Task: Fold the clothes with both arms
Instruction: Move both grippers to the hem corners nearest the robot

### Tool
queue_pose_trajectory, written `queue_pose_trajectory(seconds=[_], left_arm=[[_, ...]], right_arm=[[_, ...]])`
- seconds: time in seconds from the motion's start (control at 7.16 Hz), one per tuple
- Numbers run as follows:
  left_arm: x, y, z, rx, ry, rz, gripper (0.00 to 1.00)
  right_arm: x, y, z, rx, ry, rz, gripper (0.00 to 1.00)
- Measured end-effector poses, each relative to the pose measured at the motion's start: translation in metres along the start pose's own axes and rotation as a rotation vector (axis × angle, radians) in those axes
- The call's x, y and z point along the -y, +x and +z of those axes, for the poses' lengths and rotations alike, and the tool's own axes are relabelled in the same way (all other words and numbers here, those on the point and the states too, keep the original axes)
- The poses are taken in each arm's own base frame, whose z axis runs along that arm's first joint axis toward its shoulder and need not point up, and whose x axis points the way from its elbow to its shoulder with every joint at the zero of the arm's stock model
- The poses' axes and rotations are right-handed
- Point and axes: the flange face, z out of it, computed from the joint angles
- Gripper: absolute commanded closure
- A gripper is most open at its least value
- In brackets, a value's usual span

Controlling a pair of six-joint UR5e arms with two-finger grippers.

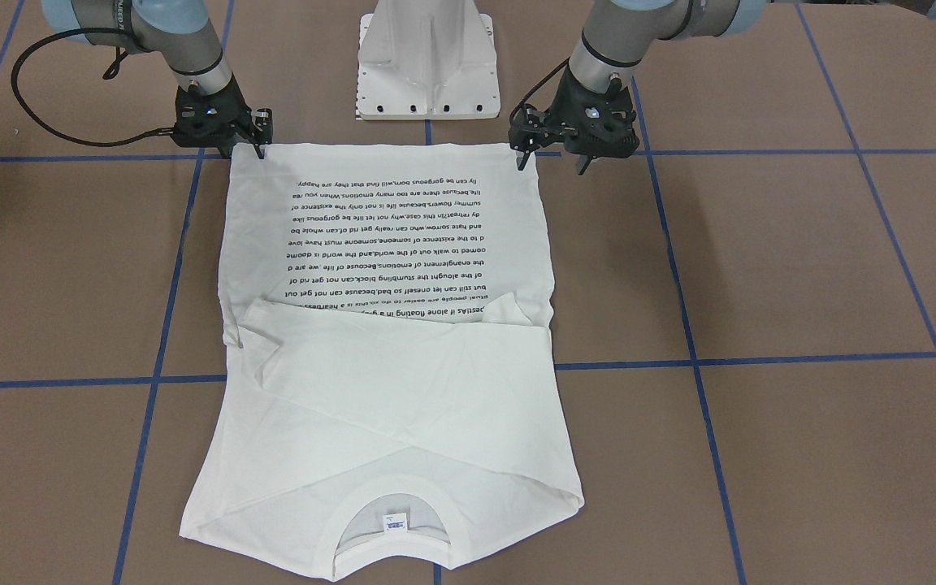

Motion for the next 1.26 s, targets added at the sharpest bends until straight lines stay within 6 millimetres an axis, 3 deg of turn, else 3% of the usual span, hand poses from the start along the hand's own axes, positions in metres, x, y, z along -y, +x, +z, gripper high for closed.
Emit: queue_pose_trajectory(seconds=[0.14,0.84,0.98,1.26], left_arm=[[0.0,0.0,0.0,0.001,-0.001,0.0,0.02],[-0.001,-0.008,0.006,0.018,-0.002,-0.013,0.05],[-0.007,-0.02,0.012,0.028,0.004,-0.031,0.05],[-0.047,-0.046,0.035,0.033,-0.012,-0.09,0.06]], right_arm=[[0.0,0.001,0.0,0.0,-0.001,0.001,1.0],[0.0,0.0,-0.007,0.01,-0.001,0.003,1.0],[-0.001,-0.002,-0.012,0.02,0.0,0.004,1.0],[-0.001,-0.007,-0.023,0.044,0.007,0.003,1.0]])
